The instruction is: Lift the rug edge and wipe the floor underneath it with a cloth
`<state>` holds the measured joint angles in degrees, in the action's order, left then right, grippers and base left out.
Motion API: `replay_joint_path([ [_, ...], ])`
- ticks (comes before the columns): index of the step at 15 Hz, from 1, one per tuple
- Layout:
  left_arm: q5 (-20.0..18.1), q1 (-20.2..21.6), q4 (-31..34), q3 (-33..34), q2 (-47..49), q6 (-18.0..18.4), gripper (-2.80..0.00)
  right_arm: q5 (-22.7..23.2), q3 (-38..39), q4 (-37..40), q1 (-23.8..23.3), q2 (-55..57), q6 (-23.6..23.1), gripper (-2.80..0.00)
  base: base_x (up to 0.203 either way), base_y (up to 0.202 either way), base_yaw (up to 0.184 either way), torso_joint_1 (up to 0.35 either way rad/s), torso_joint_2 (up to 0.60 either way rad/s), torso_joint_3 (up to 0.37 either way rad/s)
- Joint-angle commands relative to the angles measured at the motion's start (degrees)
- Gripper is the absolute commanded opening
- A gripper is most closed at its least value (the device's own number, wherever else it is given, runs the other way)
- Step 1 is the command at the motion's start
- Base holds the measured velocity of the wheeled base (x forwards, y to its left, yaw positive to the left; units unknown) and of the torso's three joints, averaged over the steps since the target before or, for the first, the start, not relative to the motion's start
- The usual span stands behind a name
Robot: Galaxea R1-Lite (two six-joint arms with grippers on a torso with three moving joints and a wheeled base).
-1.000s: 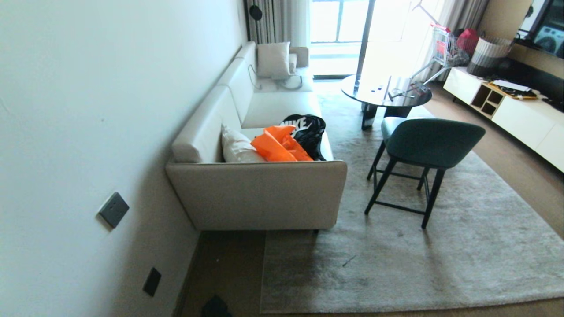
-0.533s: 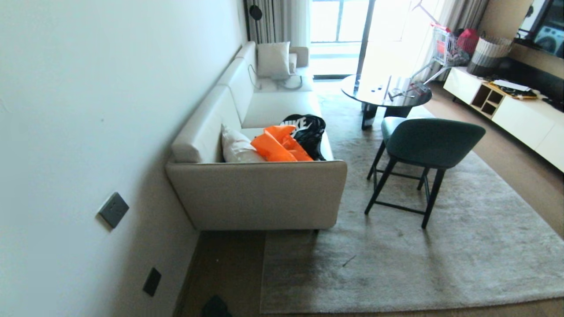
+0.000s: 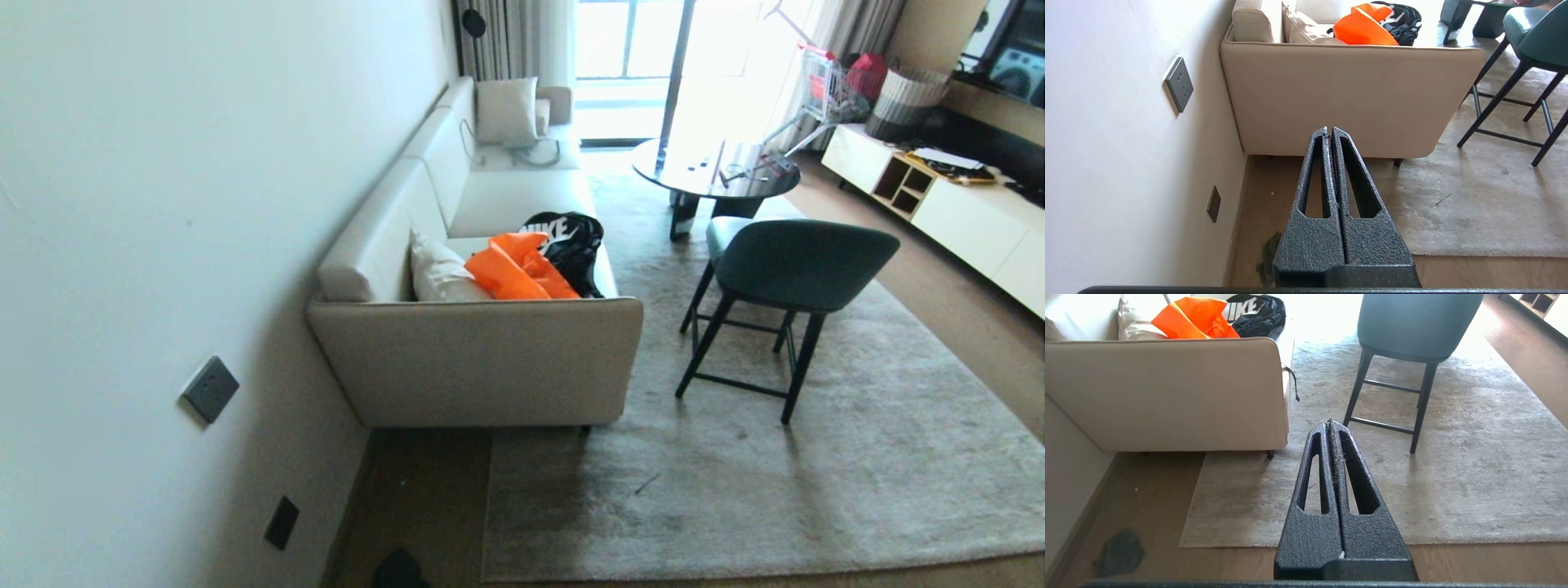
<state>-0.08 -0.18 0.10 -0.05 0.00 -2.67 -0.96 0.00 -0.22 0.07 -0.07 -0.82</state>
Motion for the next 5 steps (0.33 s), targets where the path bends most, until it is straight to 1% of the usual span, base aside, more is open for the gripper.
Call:
replay_joint_path([
  [1,0.0,0.0,0.0,0.0,0.0,-0.1,-2.8,-0.1,0.0,0.0,0.0,0.1,0.4,-2.8,0.0,0.0,0.0,0.0,0.0,0.0],
  [5,0.0,0.0,0.0,0.0,0.0,-0.1,-2.8,-0.1,0.0,0.0,0.0,0.1,0.5,-2.8,0.0,0.0,0.0,0.0,0.0,0.0],
])
